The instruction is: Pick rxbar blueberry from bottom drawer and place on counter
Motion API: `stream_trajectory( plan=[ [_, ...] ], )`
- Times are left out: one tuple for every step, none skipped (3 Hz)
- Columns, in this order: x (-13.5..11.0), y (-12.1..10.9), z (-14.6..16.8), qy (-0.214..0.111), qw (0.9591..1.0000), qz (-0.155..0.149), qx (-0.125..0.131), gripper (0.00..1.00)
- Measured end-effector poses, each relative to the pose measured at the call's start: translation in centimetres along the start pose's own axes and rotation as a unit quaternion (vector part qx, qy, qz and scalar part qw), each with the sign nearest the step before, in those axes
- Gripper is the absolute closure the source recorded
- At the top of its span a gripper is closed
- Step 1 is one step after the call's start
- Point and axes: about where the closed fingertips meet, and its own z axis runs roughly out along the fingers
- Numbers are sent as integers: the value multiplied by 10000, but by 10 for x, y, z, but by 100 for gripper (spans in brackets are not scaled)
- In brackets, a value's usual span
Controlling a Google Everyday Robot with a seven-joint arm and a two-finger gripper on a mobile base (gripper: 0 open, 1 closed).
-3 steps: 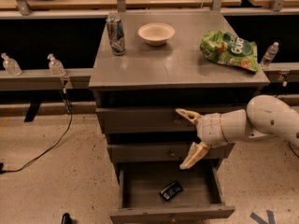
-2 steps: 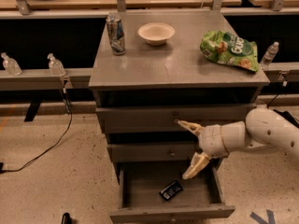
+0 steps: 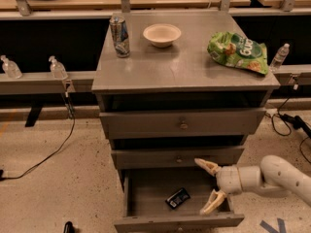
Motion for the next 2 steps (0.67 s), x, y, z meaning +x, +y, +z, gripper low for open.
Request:
stream_trajectory(
  plan=[
    [83, 21, 21, -222, 9973, 696, 8, 0],
    [100, 31, 35, -294, 9958, 869, -23, 0]
  ],
)
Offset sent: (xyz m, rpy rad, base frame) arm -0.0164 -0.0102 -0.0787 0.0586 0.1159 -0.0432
